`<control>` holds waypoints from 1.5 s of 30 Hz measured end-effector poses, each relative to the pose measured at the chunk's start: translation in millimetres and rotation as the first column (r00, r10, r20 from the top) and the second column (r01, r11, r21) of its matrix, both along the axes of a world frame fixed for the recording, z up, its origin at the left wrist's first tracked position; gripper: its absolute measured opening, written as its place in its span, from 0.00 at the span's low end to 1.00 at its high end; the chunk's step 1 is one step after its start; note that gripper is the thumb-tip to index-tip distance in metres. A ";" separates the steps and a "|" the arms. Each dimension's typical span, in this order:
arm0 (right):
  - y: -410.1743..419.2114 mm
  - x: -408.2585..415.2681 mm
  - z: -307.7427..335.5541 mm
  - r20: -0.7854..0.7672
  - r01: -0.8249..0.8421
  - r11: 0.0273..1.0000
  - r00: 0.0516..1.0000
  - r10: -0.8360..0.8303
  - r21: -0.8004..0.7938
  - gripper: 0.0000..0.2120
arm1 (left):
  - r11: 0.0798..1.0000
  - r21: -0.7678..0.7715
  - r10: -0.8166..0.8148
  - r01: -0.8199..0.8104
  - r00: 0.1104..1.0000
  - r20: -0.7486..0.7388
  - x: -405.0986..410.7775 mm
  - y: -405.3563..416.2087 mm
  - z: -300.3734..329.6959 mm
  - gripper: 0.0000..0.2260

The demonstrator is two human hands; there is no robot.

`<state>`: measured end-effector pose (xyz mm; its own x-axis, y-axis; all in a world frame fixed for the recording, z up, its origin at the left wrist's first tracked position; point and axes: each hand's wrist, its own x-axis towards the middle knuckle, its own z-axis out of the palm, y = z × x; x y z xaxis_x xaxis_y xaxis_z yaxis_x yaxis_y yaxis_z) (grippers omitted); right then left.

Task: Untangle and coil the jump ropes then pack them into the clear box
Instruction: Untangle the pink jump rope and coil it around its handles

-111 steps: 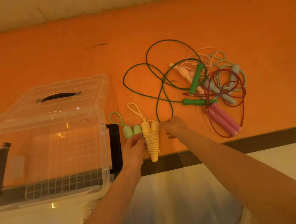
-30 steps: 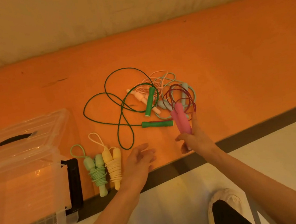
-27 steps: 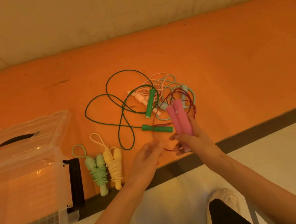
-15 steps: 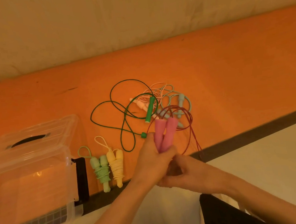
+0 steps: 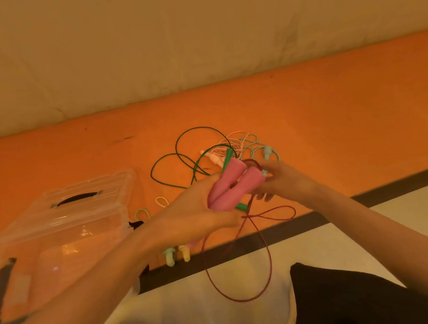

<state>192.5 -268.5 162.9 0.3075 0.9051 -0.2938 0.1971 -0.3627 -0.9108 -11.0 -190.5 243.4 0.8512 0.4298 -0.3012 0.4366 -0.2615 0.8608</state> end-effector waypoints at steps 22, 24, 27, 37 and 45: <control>-23.7 35.0 123.4 0.781 0.187 0.982 0.608 -0.144 0.035 0.05 | 0.919 0.393 0.057 -0.032 0.997 -0.051 -95.3 -18.7 28.4 0.16; -26.6 32.0 137.7 0.726 0.219 0.935 0.589 -0.354 0.277 0.05 | 0.919 0.388 0.069 -0.063 0.998 -0.002 -92.0 -19.6 29.0 0.14; -29.0 23.6 156.3 0.673 0.219 0.906 0.611 -0.417 0.362 0.07 | 0.915 0.385 0.100 -0.120 0.992 0.072 -90.0 -13.4 32.8 0.15; -31.5 -15.9 179.8 0.608 0.107 0.752 0.519 -0.601 0.651 0.15 | 0.940 0.327 -0.068 0.096 0.993 -0.094 -101.0 -3.6 27.4 0.15; -39.6 -30.5 173.2 0.418 0.114 0.665 0.696 -0.584 0.739 0.12 | 0.934 0.214 -0.222 0.286 0.934 -0.280 -100.4 -2.3 30.1 0.15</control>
<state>161.9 -308.0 336.1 0.5252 0.5591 0.6415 0.7416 0.0690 -0.6673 -111.4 -192.8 273.5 0.8535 0.2971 -0.4282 0.5173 -0.5825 0.6269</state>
